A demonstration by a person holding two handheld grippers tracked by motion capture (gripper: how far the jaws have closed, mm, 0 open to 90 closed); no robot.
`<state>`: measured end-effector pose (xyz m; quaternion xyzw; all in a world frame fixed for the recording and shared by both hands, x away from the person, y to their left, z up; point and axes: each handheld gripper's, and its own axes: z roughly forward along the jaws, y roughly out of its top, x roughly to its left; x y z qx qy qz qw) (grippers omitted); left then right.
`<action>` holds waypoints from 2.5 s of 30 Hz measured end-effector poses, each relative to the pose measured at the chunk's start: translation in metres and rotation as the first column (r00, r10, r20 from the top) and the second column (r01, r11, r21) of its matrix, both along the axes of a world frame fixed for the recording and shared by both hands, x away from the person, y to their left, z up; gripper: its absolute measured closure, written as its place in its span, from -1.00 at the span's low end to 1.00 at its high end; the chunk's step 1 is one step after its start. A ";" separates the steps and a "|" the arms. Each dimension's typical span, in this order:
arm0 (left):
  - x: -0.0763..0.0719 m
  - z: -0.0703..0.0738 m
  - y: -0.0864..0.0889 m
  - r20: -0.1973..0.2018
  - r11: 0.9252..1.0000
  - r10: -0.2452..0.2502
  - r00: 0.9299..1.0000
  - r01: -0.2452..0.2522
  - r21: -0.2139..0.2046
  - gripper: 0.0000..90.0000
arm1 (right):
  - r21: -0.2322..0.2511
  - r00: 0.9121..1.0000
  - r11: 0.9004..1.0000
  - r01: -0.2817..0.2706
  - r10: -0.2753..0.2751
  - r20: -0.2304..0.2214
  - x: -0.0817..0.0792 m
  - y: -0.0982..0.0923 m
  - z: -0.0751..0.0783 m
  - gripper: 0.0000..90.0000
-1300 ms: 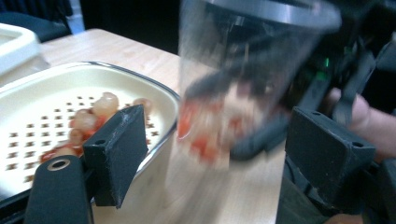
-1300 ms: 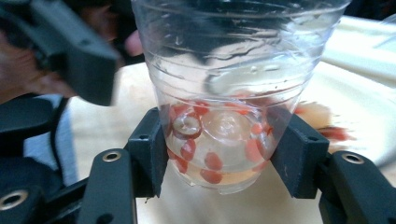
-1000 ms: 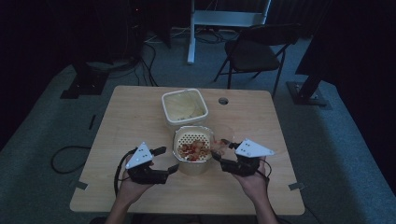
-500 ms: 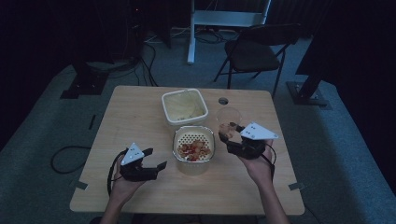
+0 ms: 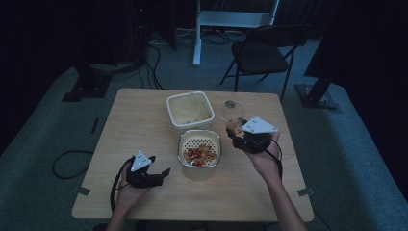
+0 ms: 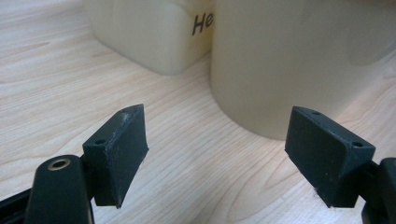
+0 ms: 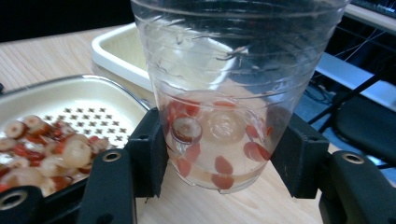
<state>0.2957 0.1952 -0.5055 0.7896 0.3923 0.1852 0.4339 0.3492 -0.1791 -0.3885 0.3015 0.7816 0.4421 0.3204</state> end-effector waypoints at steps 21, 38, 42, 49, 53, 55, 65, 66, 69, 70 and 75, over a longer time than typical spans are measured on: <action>0.001 -0.009 -0.004 -0.013 0.999 0.011 1.000 -0.010 0.051 -0.52 | -0.247 0.997 0.969 0.014 0.006 0.078 0.003 0.009 0.015 -0.06; -0.001 -0.010 -0.007 -0.019 0.999 -0.003 1.000 0.004 0.048 -0.52 | -0.640 0.981 0.767 0.041 0.092 0.173 -0.003 0.043 0.006 -0.06; -0.001 -0.010 -0.008 -0.020 0.999 -0.007 1.000 0.008 0.046 -0.52 | -0.715 0.970 0.696 0.067 0.121 0.208 -0.005 0.048 0.006 -0.06; -0.001 -0.010 -0.008 -0.027 1.000 -0.010 1.000 0.011 0.028 -0.52 | -0.812 0.958 0.578 0.085 0.176 0.225 -0.008 0.058 0.006 -0.06; -0.001 -0.010 -0.008 -0.028 0.999 -0.012 1.000 0.013 0.030 -0.52 | -0.867 0.947 0.486 0.114 0.211 0.243 -0.008 0.065 0.005 -0.06; -0.001 -0.010 -0.008 -0.029 0.999 -0.013 0.999 0.014 0.030 -0.52 | -0.887 0.942 0.444 0.128 0.227 0.249 -0.009 0.069 0.004 -0.06; -0.001 -0.010 -0.008 -0.028 0.999 -0.014 1.000 0.015 0.029 -0.52 | -0.950 0.895 0.220 0.221 0.342 0.287 -0.017 0.093 0.003 -0.05; -0.001 -0.010 -0.008 -0.030 1.000 -0.013 0.999 0.014 0.028 -0.52 | -0.950 0.892 0.212 0.228 0.345 0.291 -0.017 0.094 0.003 -0.05; -0.001 -0.010 -0.008 -0.028 0.999 -0.015 1.000 0.015 0.028 -0.52 | -0.952 0.884 0.175 0.253 0.357 0.301 -0.016 0.094 0.003 -0.05; -0.001 -0.010 -0.008 -0.028 0.999 -0.016 0.999 0.017 0.031 -0.52 | -0.952 0.883 0.169 0.257 0.360 0.302 -0.016 0.095 0.004 -0.05; 0.000 -0.010 -0.009 -0.029 0.999 -0.016 0.999 0.016 0.027 -0.52 | -0.950 0.874 0.142 0.277 0.374 0.311 -0.016 0.097 0.004 -0.05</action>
